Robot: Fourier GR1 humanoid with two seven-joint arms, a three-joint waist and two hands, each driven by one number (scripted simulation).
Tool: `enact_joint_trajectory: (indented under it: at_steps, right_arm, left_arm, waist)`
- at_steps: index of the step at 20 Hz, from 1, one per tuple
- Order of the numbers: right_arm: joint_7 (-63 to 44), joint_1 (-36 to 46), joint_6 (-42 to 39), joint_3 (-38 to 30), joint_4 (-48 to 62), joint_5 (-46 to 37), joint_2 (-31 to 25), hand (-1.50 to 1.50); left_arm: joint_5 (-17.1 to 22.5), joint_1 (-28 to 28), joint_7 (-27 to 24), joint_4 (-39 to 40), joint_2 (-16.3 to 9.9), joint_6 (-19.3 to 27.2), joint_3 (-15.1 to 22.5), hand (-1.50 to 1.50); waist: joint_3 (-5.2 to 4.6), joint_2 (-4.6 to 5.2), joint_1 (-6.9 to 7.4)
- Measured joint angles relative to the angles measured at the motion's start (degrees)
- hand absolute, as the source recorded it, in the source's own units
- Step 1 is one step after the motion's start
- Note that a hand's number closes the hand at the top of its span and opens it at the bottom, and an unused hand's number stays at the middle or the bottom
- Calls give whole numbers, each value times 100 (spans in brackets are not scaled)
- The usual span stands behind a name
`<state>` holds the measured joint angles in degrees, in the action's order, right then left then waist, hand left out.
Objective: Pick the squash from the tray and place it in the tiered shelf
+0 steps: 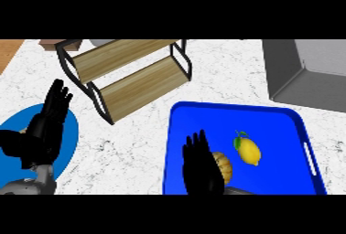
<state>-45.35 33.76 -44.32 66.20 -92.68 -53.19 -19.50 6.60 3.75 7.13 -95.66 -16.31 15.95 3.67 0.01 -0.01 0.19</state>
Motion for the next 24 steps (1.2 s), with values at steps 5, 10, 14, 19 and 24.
enact_joint_trajectory:
  at_steps: [5, 10, 14, 19, 24]
  right_arm:
    - [386, -131, 21, -114, 235, -389, -63, 150]
    - [993, 41, 307, -88, 440, -803, -79, 150]
    - [646, -397, 895, -620, 570, -614, 722, 150]
    - [437, -808, 1971, -1137, 769, -135, 1550, 150]
    - [216, -851, 2750, -1113, 572, 608, 1819, 150]
  left_arm:
    - [-2, 160, 51, 128, 51, -117, -134, 0]
    - [-41, 239, 202, 61, 87, -157, -184, 0]
    - [-40, 148, 153, 15, 86, -187, -200, 0]
    - [-21, 101, 102, 11, 58, -264, -226, 0]
    - [-68, 165, 164, 10, 92, -260, -210, 0]
  waist:
    - [-2, -13, 0]
    - [-5, -23, 19]
    - [-13, -17, 2]
    - [-5, 14, 56]
    - [-3, 12, 81]
